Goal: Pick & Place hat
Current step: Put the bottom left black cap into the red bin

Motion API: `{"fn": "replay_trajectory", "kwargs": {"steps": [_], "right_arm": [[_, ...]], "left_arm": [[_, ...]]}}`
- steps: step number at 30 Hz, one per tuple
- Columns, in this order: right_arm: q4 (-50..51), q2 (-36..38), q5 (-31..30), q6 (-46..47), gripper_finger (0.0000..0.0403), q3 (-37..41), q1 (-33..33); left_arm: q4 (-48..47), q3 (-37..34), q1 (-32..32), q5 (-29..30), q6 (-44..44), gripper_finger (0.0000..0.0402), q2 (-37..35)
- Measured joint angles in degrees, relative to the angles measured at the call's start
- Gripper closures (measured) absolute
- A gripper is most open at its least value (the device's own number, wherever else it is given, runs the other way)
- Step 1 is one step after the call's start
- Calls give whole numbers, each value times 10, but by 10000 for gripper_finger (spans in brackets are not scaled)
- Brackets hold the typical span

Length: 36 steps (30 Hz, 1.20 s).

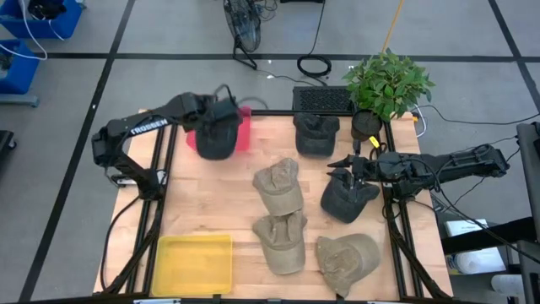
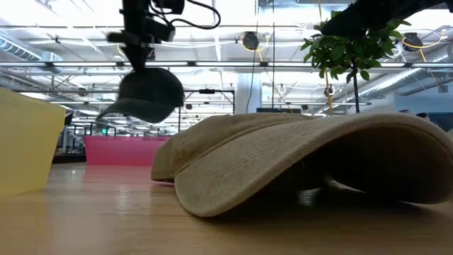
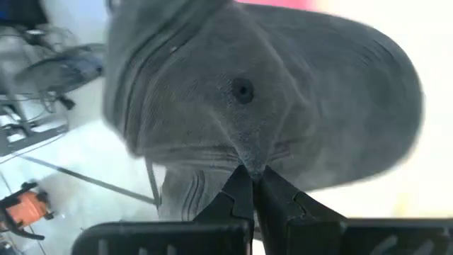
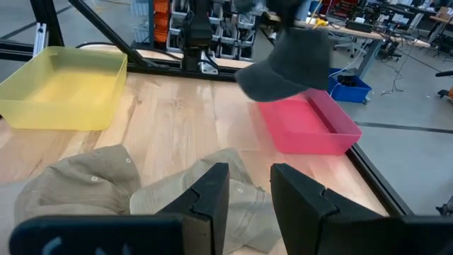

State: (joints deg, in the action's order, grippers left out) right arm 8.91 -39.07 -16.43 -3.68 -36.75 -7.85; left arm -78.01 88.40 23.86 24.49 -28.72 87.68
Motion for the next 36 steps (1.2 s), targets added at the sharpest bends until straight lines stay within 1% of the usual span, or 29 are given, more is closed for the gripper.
{"fn": "replay_trajectory", "kwargs": {"steps": [4,6,9,15,23,27,31,33,36], "right_arm": [[2,0,0,10,307,0,0],[8,0,0,13,307,0,0],[17,0,0,13,307,0,0],[26,0,0,13,307,0,0],[26,0,0,13,307,0,0],[26,0,0,13,307,0,0],[26,0,0,12,307,0,0],[26,0,0,12,307,0,0],[26,0,0,11,307,0,0]], "left_arm": [[72,0,46,0,-66,396,0],[93,0,68,-9,-76,397,0],[94,-1,102,-47,-83,393,0],[122,-30,137,-68,-105,395,1],[179,-89,148,-81,-136,395,1],[186,-121,149,-81,-138,391,1],[207,-151,148,-99,-131,395,1],[224,-165,148,-98,-130,389,1],[227,-175,148,-90,-130,384,1]]}}
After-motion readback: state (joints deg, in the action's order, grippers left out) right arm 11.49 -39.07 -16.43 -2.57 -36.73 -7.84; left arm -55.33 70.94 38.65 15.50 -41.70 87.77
